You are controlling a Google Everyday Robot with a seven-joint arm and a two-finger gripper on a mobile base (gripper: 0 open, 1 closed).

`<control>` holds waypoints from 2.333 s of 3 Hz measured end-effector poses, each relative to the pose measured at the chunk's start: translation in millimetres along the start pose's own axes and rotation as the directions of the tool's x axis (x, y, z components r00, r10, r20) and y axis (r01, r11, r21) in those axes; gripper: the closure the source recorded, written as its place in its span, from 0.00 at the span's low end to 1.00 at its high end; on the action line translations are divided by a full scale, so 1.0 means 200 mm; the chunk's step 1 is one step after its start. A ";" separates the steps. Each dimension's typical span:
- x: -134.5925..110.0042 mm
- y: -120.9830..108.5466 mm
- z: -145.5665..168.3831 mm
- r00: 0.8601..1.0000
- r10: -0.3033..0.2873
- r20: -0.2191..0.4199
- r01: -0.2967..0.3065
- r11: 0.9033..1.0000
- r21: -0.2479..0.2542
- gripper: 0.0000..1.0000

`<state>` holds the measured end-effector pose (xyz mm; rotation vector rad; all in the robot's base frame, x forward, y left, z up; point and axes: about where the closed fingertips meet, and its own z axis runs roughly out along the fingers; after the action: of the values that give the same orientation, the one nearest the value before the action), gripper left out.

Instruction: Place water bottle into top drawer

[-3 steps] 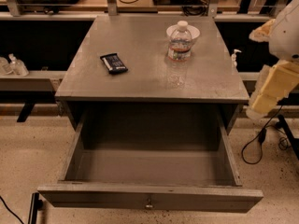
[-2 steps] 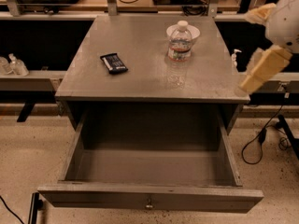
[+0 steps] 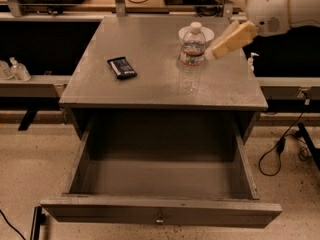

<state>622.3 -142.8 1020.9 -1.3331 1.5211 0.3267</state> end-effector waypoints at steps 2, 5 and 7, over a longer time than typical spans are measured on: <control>0.00 -0.04 0.33 0.961 0.211 0.180 -0.189 0.973 -0.134 0.00; 0.18 0.06 0.55 0.881 0.408 0.240 -0.328 0.892 -0.312 0.64; -0.06 0.24 0.05 0.902 0.148 0.405 -0.010 0.946 -0.324 1.00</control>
Offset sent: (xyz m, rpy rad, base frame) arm 0.0568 0.0638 -0.0539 0.3502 0.3000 0.1075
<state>584.8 -112.2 1006.4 -1.3341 1.1833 0.8882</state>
